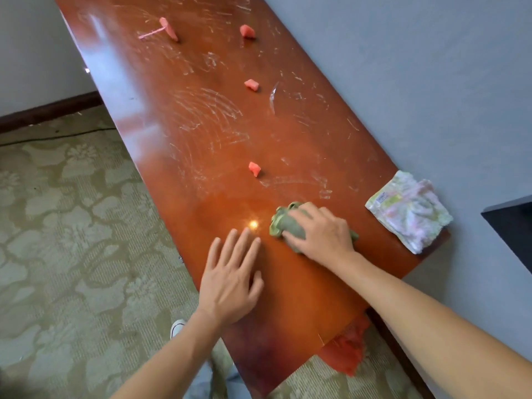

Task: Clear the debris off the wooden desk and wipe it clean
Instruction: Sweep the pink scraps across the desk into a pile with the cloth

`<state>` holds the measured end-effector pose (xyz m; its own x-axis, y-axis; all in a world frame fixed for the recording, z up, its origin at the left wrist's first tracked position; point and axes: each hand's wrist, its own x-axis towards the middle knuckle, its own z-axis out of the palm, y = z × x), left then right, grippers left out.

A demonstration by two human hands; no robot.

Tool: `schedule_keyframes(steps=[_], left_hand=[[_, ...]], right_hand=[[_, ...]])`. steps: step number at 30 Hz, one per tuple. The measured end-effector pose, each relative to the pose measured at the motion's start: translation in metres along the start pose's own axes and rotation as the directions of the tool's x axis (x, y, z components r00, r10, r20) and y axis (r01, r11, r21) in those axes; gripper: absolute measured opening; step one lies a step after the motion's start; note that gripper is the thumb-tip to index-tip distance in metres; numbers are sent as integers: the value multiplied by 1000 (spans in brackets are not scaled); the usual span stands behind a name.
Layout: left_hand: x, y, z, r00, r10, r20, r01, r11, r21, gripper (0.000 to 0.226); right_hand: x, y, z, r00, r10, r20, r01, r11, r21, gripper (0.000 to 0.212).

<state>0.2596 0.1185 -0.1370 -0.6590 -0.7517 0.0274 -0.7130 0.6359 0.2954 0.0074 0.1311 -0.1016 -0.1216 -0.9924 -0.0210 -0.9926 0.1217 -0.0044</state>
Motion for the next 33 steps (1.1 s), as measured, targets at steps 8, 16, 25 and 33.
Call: schedule_keyframes(steps=[8,16,25,33], left_hand=[[20,-11,11,999,-5,44,2,998,70,79],[20,-11,10,1000,-3,16,2,998,59,79],[22,-11,7,1000,-4,-11,5,999,47,78],[22,-10,8,1000,-14,-12,14,999,48,77]], right_hand=[[16,15,-3,987,157,-45,-155,987,46,48],[54,69,-6,883,469,14,-468,881,65,48],[50,40,0,999,-18,-32,20,999,41,44],[74,12,-7,980,196,-32,-193,977,89,45]])
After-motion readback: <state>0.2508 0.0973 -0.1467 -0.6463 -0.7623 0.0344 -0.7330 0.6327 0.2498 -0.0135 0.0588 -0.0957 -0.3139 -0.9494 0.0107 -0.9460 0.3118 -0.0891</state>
